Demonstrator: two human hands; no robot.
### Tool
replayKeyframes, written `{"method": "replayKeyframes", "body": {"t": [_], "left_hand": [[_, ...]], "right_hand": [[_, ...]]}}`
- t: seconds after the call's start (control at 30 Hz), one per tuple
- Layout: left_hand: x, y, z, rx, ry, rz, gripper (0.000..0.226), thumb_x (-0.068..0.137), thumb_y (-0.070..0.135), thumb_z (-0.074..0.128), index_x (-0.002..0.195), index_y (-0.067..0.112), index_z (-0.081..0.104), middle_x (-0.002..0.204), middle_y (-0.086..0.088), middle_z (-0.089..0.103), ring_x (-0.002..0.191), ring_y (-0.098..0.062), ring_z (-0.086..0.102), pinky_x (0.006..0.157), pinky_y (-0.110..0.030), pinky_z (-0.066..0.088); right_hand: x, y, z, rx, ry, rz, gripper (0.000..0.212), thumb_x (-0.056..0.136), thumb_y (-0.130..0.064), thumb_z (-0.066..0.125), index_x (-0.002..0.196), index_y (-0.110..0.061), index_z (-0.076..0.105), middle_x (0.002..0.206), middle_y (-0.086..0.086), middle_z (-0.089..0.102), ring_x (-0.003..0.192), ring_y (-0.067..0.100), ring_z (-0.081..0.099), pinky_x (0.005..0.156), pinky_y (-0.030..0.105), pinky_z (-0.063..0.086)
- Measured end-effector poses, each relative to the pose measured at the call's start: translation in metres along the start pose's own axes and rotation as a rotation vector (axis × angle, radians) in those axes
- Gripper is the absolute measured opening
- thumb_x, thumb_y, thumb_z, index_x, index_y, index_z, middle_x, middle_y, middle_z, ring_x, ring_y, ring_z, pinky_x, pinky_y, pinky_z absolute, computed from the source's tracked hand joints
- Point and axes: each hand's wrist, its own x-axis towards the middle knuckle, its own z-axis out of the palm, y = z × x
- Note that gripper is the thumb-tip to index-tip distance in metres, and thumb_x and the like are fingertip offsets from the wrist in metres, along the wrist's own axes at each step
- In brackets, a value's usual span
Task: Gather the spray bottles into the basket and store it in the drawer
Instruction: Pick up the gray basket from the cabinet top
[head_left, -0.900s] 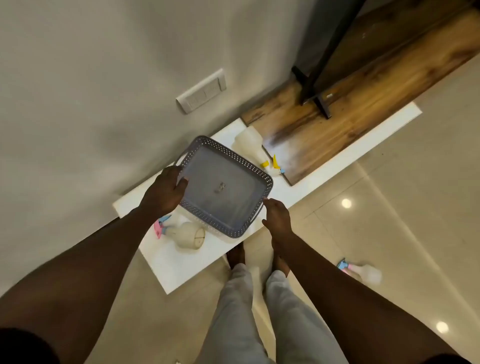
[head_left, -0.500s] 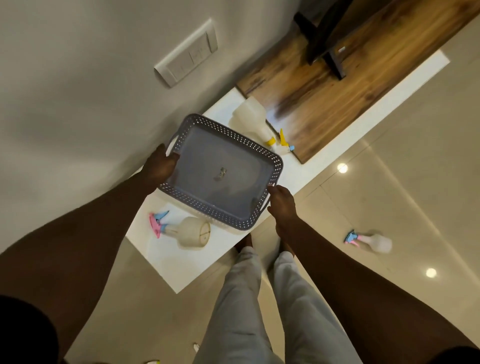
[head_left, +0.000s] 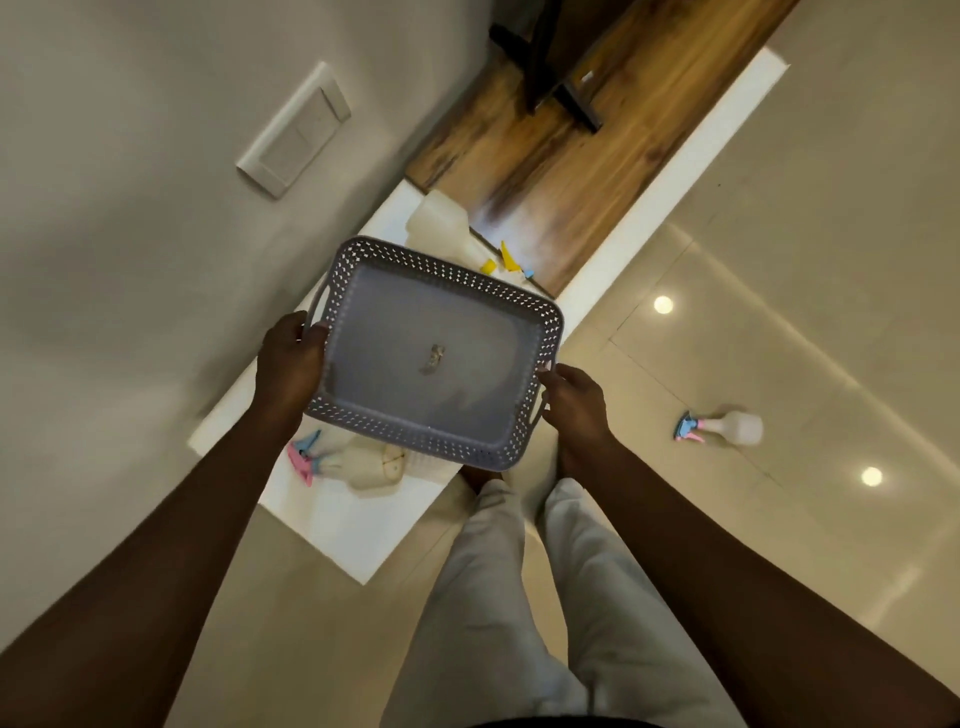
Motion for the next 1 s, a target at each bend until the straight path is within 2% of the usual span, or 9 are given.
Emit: {"method": "replayKeyframes", "body": {"t": [0.1, 0.2, 0.33, 0.43, 0.53, 0.63, 0.8, 0.9, 1.0], "left_hand": [[-0.038, 0.02, 0.011, -0.047, -0.004, 0.044, 0.026, 0.093, 0.038, 0.053, 0.109, 0.042, 0.074, 0.115, 0.0, 0.075, 0.112, -0.027, 0.07, 0.107, -0.052, 0.054], [-0.077, 0.038, 0.03, -0.063, -0.029, 0.079, 0.017, 0.092, 0.038, 0.055, 0.093, 0.046, 0.069, 0.114, 0.002, 0.075, 0.114, -0.03, 0.071, 0.106, -0.056, 0.054], [-0.129, 0.061, 0.065, -0.073, -0.07, 0.107, 0.032, 0.09, 0.036, 0.057, 0.074, 0.062, 0.067, 0.097, 0.013, 0.071, 0.098, -0.019, 0.07, 0.101, -0.051, 0.054], [-0.164, 0.07, 0.1, -0.07, -0.122, 0.155, 0.021, 0.09, 0.036, 0.058, 0.102, 0.044, 0.074, 0.111, 0.003, 0.075, 0.1, -0.019, 0.069, 0.101, -0.052, 0.054], [-0.195, 0.076, 0.141, -0.019, -0.144, 0.171, 0.039, 0.093, 0.036, 0.058, 0.129, 0.024, 0.069, 0.117, 0.003, 0.074, 0.112, -0.023, 0.071, 0.096, -0.045, 0.057], [-0.227, 0.077, 0.189, 0.032, -0.176, 0.194, 0.04, 0.092, 0.037, 0.059, 0.13, 0.024, 0.068, 0.117, 0.002, 0.074, 0.114, -0.025, 0.071, 0.097, -0.043, 0.056], [-0.276, 0.061, 0.282, 0.134, -0.248, 0.228, 0.042, 0.093, 0.034, 0.059, 0.133, 0.023, 0.066, 0.126, -0.002, 0.072, 0.115, -0.025, 0.069, 0.1, -0.047, 0.057], [-0.295, 0.036, 0.343, 0.182, -0.278, 0.239, 0.043, 0.093, 0.039, 0.06, 0.133, 0.023, 0.064, 0.117, 0.005, 0.072, 0.107, -0.019, 0.069, 0.079, -0.032, 0.053], [-0.306, 0.007, 0.401, 0.243, -0.3, 0.215, 0.046, 0.091, 0.043, 0.06, 0.133, 0.024, 0.063, 0.11, 0.01, 0.068, 0.094, 0.0, 0.064, 0.066, -0.023, 0.044]], "right_hand": [[-0.015, 0.0, -0.04, 0.019, 0.033, -0.047, 0.037, 0.095, -0.027, 0.067, 0.129, -0.014, 0.071, 0.111, 0.001, 0.073, 0.099, 0.019, 0.067, 0.093, 0.042, 0.057], [-0.029, 0.002, -0.086, 0.035, 0.076, -0.074, 0.048, 0.097, -0.029, 0.067, 0.142, -0.012, 0.063, 0.13, 0.006, 0.071, 0.11, 0.02, 0.067, 0.101, 0.042, 0.057], [-0.049, 0.012, -0.152, 0.084, 0.138, -0.123, 0.04, 0.098, -0.026, 0.066, 0.136, -0.013, 0.067, 0.111, -0.003, 0.074, 0.092, 0.009, 0.066, 0.083, 0.031, 0.056], [-0.065, 0.03, -0.206, 0.115, 0.174, -0.161, 0.034, 0.099, -0.028, 0.065, 0.131, -0.017, 0.07, 0.104, -0.008, 0.074, 0.087, 0.005, 0.067, 0.075, 0.026, 0.051], [-0.075, 0.054, -0.259, 0.147, 0.214, -0.161, 0.033, 0.1, -0.029, 0.064, 0.131, -0.021, 0.07, 0.123, -0.003, 0.074, 0.111, 0.015, 0.069, 0.092, 0.037, 0.058], [-0.077, 0.084, -0.313, 0.186, 0.249, -0.157, 0.026, 0.099, -0.027, 0.064, 0.123, -0.025, 0.074, 0.121, -0.003, 0.076, 0.113, 0.017, 0.069, 0.101, 0.045, 0.056], [-0.065, 0.147, -0.402, 0.261, 0.327, -0.123, 0.033, 0.096, -0.024, 0.067, 0.129, -0.019, 0.072, 0.124, -0.003, 0.075, 0.118, 0.017, 0.069, 0.083, 0.026, 0.052], [-0.046, 0.19, -0.45, 0.283, 0.352, -0.072, 0.036, 0.096, -0.026, 0.069, 0.132, -0.019, 0.07, 0.127, -0.005, 0.074, 0.118, 0.013, 0.068, 0.084, 0.023, 0.05], [-0.02, 0.236, -0.489, 0.267, 0.385, -0.024, 0.041, 0.096, -0.028, 0.069, 0.136, -0.018, 0.068, 0.129, -0.004, 0.072, 0.117, 0.014, 0.067, 0.09, 0.026, 0.049]]}}
